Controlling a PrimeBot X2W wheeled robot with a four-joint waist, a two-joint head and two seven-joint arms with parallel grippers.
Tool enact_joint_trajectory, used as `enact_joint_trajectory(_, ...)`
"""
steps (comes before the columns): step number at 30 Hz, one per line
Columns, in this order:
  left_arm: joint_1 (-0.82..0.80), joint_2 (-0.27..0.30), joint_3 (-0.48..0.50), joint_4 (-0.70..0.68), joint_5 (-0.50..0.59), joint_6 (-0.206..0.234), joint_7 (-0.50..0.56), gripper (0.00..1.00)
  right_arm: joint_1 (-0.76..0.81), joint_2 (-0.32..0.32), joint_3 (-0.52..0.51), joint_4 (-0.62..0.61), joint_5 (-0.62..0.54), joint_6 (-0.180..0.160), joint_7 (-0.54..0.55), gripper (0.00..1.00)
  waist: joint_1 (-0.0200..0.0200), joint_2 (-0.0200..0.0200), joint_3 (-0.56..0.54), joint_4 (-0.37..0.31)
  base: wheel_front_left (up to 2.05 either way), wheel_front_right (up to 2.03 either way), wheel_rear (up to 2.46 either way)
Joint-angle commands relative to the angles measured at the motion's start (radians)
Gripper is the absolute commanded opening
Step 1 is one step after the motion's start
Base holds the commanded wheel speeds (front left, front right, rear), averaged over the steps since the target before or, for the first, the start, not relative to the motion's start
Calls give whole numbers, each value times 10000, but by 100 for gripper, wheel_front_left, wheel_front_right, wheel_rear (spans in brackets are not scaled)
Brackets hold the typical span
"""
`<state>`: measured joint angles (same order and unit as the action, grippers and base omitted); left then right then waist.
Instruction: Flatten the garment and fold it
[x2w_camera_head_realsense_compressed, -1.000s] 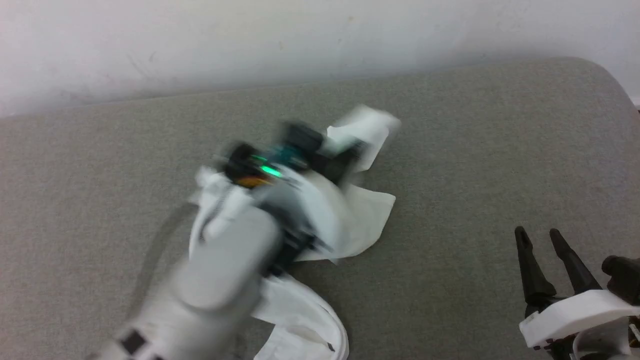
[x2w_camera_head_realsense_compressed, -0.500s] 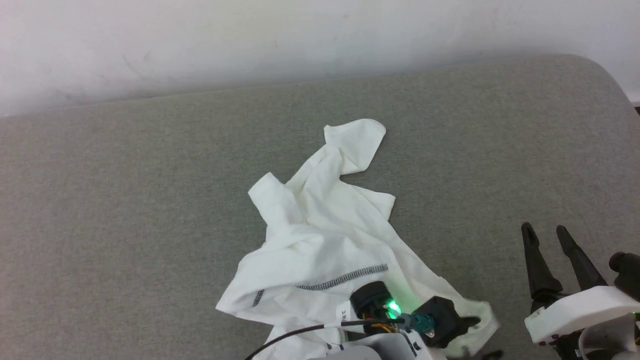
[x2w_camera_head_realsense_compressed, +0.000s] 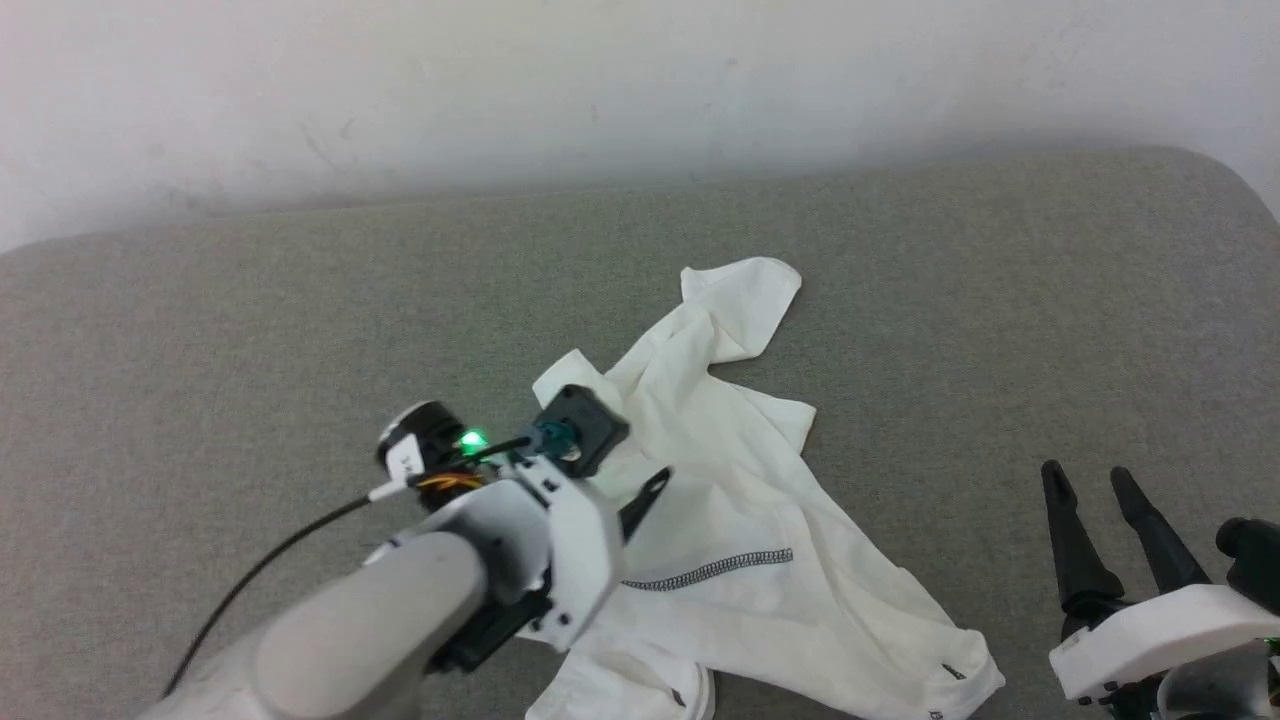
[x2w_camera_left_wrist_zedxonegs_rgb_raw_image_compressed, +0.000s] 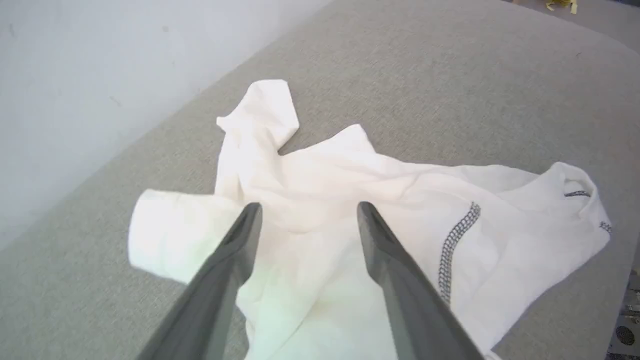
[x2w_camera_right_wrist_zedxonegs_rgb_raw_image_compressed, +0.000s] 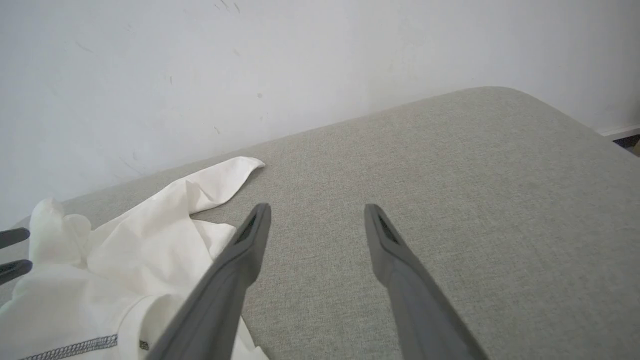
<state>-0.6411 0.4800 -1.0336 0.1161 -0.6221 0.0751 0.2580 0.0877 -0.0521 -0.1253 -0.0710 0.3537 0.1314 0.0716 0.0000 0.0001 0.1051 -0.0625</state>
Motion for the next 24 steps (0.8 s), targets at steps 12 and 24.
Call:
enact_joint_trajectory(12,978,1630,479,-1770,-1023,731,1275,0,154,18,-200,94,127,-7,122,100,0,-1,-91,253,0,0,0)
enact_joint_trajectory(24,1193,2282,1279,-2629,-1189,1316,567,0,213,18,-147,111,132,-7,114,100,0,-1,-206,366,0,0,0)
